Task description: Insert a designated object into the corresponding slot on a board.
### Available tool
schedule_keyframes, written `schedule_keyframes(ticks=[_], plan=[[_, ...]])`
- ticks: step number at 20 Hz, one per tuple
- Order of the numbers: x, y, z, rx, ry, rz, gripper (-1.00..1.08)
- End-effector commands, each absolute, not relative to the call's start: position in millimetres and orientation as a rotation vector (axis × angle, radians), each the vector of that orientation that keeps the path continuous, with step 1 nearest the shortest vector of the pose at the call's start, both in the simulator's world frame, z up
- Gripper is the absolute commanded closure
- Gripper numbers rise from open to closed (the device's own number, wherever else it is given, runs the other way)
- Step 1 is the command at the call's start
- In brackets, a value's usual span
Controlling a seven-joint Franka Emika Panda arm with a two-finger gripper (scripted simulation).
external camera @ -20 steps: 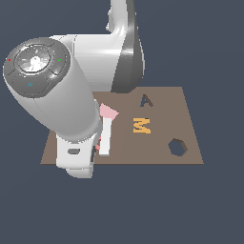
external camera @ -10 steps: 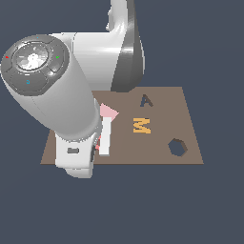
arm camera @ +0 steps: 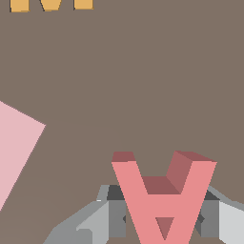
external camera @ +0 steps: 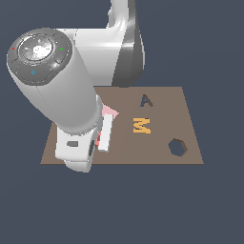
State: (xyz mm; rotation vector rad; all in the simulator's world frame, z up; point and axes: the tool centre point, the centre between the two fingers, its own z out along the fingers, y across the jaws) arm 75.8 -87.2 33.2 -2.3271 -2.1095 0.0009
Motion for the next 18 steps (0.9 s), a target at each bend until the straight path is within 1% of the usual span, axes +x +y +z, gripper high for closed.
schedule_keyframes(ticks=[1,10,18], plan=[[69,-86,34,-2.365,-2.068,0.000,1.08],[32,-78,35,-2.563,-1.817,0.000,1.08],[-11,-56,36,-2.778,-1.469,-0.001,1.08]])
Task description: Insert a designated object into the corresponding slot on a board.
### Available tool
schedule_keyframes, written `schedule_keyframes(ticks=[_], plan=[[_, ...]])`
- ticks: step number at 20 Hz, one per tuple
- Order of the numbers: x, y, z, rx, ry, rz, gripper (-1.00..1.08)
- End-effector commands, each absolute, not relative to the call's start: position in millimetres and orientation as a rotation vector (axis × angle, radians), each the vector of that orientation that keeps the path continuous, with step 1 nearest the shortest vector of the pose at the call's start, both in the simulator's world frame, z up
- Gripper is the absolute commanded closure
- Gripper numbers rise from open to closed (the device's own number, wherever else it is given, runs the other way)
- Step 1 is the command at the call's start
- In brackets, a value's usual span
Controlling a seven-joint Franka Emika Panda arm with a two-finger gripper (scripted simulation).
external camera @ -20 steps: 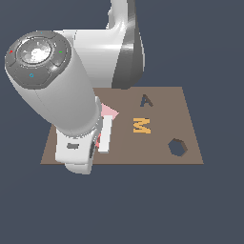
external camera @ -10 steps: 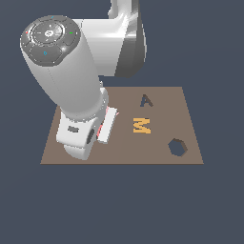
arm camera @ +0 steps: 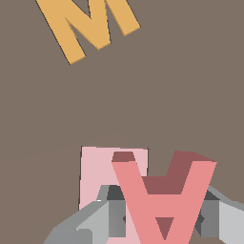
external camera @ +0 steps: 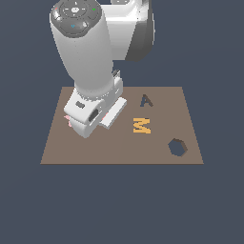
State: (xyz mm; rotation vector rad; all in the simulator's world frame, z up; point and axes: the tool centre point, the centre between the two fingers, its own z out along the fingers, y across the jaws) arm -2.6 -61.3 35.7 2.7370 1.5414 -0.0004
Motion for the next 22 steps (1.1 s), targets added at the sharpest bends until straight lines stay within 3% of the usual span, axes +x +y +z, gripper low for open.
schedule_keyframes(ticks=[1,12,22], plan=[[-16,-52,36,2.801,1.420,0.001,1.08],[-61,-2,38,3.009,0.897,0.002,1.08],[-80,47,39,3.104,0.476,0.002,1.08]])
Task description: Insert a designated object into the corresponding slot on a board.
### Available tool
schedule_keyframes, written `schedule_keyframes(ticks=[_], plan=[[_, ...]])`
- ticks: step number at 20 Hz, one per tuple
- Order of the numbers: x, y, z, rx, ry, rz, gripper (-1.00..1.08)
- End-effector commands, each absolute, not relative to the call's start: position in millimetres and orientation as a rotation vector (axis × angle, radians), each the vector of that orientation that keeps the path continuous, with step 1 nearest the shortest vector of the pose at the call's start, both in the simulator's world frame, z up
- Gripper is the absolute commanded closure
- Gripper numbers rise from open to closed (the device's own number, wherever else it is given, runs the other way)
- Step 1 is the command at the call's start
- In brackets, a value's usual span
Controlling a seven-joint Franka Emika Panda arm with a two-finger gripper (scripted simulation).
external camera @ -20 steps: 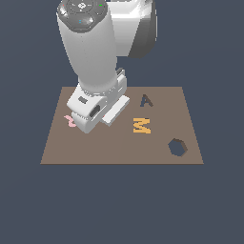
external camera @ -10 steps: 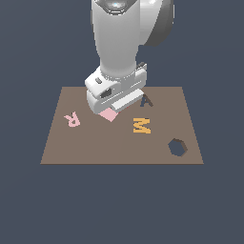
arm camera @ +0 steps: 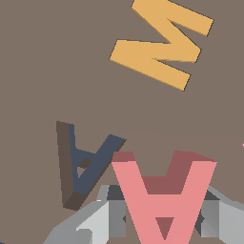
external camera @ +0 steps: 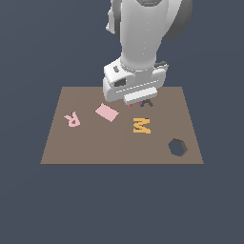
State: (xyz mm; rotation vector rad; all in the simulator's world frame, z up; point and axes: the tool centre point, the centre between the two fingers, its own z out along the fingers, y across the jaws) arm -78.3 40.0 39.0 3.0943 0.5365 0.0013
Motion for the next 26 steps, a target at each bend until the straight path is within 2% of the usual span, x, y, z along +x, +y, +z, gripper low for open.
schedule_keyframes(ticks=[1,13,26], plan=[[-81,51,39,3.109,0.443,0.002,1.08],[-84,85,40,3.136,0.171,0.002,1.08],[-83,91,35,3.139,0.124,0.000,1.08]])
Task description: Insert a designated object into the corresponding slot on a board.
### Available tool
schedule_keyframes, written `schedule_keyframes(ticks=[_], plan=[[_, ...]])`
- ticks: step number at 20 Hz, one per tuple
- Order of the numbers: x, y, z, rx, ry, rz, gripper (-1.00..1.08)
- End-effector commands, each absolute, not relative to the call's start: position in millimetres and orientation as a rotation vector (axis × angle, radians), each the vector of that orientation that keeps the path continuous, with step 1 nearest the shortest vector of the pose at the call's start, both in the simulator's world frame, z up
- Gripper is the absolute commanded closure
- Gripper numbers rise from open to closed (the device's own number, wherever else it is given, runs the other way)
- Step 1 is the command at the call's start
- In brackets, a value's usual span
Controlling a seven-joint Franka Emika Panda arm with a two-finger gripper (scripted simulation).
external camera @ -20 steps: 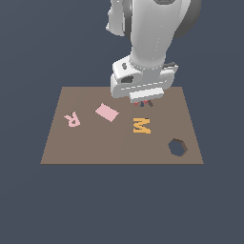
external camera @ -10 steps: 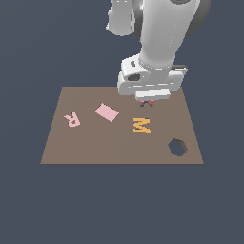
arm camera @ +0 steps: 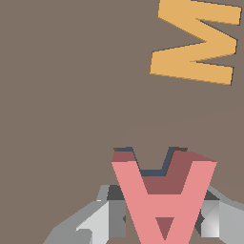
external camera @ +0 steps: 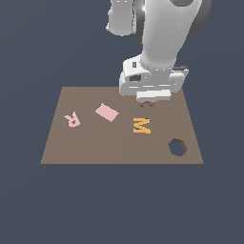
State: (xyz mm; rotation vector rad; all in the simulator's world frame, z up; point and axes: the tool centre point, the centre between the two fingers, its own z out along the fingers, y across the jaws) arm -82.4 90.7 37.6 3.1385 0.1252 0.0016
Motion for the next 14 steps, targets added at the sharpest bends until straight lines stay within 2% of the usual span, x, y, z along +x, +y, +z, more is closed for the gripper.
schedule_keyframes(ticks=[1,4,5,14], plan=[[-82.4,90.7,32.9,3.139,0.122,0.000,1.08],[-82.3,90.8,30.1,3.140,0.120,-0.001,1.08],[-82.3,90.8,30.1,3.140,0.120,-0.001,-0.92],[-82.3,90.8,30.1,3.140,0.120,-0.001,-0.92]])
